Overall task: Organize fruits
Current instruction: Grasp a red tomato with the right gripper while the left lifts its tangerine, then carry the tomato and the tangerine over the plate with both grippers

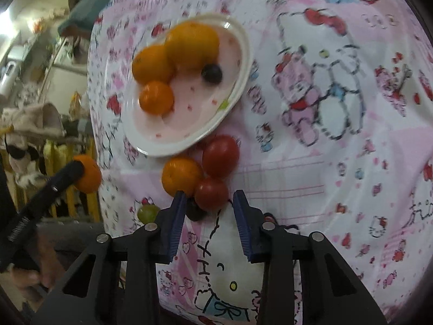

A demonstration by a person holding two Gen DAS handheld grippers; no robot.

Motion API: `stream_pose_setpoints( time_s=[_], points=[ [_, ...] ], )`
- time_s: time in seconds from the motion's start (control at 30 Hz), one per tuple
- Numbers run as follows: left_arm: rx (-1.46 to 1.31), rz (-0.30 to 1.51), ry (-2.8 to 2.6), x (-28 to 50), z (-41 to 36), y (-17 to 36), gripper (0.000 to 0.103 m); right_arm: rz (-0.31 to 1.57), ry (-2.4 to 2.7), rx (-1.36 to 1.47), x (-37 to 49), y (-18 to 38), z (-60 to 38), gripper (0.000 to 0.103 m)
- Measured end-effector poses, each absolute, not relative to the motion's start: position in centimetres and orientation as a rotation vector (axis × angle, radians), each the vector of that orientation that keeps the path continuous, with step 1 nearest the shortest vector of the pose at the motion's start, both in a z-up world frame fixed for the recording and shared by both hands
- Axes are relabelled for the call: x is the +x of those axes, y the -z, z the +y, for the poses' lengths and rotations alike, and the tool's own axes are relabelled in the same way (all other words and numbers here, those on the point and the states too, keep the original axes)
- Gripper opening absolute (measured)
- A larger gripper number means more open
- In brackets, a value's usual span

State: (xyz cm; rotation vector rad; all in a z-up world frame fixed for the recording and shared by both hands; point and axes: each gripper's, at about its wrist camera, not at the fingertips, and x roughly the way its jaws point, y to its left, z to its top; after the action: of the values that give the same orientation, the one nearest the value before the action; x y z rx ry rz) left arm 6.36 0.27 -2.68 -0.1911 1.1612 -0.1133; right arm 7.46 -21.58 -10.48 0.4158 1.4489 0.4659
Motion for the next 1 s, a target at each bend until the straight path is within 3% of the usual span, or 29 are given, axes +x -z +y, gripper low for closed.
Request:
stream_pose_setpoints(
  time_s=[0.1, 0.23, 1.0],
  points=[
    [-0.213, 1.17, 0.118, 6.4, 0.4, 2.8, 0.036, 1.479, -0.468, 0.395, 7.3, 11.5, -20.9, 0.029],
    [-0.217, 1.172, 0.128, 6.6, 0.0, 2.8, 0.036, 1.473, -0.48, 0.376, 7.4, 11.9, -20.6, 0.027],
    [-0.165, 1.16, 0.045, 7.1, -0.5, 4.3, 0.036, 1.267, -0.504, 0.446, 6.6, 6.6, -25.1, 0.027]
  ],
)
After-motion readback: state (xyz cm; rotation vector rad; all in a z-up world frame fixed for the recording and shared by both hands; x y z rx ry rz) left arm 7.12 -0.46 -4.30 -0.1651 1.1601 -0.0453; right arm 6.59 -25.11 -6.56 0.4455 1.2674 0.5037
